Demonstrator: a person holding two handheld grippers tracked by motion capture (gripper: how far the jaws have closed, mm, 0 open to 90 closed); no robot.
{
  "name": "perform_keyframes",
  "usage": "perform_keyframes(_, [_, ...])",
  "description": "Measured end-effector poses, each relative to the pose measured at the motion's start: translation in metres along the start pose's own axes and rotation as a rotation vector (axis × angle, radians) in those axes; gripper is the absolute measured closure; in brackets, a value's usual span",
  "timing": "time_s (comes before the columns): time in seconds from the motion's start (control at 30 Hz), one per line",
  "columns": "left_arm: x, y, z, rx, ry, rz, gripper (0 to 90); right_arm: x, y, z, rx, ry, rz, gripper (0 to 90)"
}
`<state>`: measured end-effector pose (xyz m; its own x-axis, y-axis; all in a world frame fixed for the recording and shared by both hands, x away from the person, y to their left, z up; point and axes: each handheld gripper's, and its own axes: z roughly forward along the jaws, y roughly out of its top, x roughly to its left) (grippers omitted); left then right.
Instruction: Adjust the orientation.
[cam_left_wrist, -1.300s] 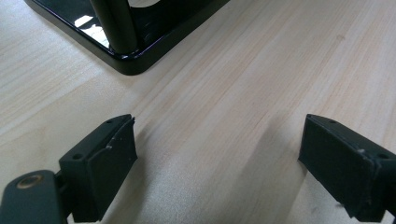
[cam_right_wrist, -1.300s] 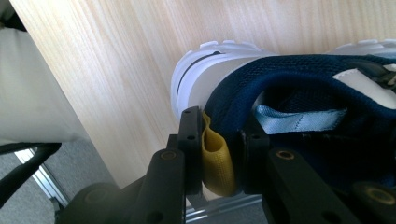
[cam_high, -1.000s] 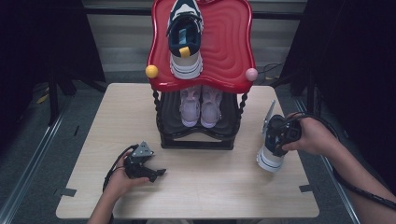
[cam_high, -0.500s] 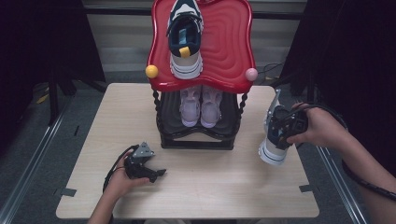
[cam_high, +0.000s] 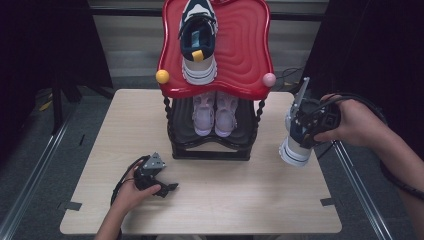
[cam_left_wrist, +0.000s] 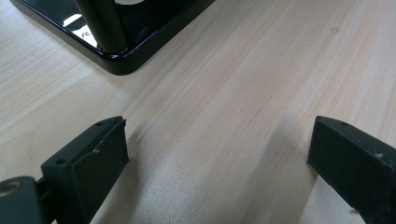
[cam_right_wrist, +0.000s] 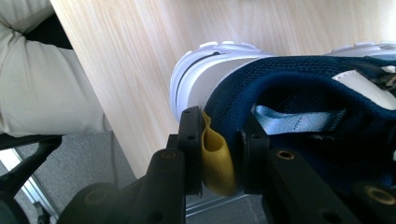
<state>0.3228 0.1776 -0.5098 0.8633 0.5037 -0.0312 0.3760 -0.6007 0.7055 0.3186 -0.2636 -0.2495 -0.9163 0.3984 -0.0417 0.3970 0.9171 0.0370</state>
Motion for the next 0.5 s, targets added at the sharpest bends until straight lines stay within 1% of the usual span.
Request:
perform_keyframes(0.07, [0.0,0.0,0.0,0.004,0.002,0.006,4.2,0.0,0.002,-0.006,-0.008,-0.001,0.0,74.8])
perform_keyframes(0.17, [0.0,0.0,0.0,0.003,0.002,0.006,4.2,0.001,0.006,-0.015,-0.018,-0.019,-0.007,74.8])
perform_keyframes(0.27, [0.0,0.0,0.0,0.001,0.0,0.005,4.2,0.002,0.009,-0.022,-0.03,-0.016,-0.018,74.8])
perform_keyframes(0.33, [0.0,0.0,0.0,0.003,0.003,0.007,4.2,0.003,0.011,-0.027,-0.028,-0.022,-0.033,74.8])
perform_keyframes(0.37, [0.0,0.0,0.0,0.003,0.002,0.007,4.1,0.003,0.012,-0.031,-0.024,-0.025,-0.027,74.9])
perform_keyframes(0.4, [0.0,0.0,0.0,0.003,0.003,0.008,4.1,0.002,0.013,-0.034,-0.024,-0.031,-0.035,74.8])
perform_keyframes(0.5, [0.0,0.0,0.0,0.003,0.003,0.007,4.1,0.001,0.016,-0.046,-0.023,-0.043,-0.032,74.8])
